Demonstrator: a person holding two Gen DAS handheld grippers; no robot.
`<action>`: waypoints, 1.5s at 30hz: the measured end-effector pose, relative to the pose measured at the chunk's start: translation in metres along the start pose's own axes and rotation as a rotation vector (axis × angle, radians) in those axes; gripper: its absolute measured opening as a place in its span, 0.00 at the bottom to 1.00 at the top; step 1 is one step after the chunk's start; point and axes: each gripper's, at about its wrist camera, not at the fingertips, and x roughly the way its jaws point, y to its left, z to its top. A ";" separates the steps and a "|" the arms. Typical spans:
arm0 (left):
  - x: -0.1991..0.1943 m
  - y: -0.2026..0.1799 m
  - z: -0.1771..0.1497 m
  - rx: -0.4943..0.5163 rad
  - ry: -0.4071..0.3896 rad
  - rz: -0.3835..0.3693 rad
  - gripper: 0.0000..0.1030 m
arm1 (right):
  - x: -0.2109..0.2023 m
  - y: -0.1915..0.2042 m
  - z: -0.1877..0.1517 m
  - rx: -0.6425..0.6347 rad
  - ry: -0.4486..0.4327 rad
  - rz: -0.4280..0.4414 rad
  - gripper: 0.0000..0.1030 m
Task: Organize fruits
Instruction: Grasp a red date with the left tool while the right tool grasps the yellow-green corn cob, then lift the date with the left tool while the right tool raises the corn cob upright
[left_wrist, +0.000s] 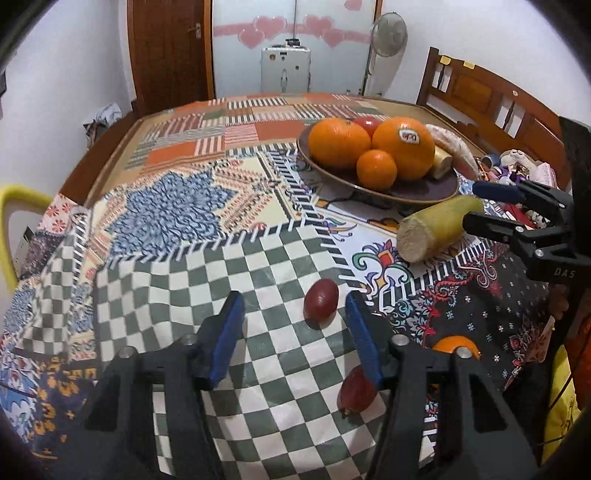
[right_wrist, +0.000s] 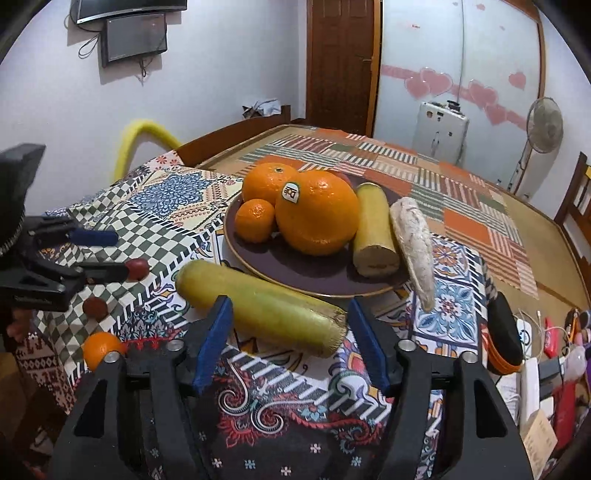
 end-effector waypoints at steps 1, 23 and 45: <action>0.001 -0.001 0.000 0.000 0.001 -0.008 0.48 | 0.000 0.001 -0.001 -0.006 0.001 0.003 0.66; -0.001 -0.008 -0.001 0.006 -0.031 -0.055 0.14 | -0.022 0.027 -0.011 -0.083 0.019 0.052 0.38; -0.031 -0.021 -0.002 0.043 -0.090 -0.038 0.14 | -0.034 0.018 -0.040 0.008 0.085 -0.004 0.37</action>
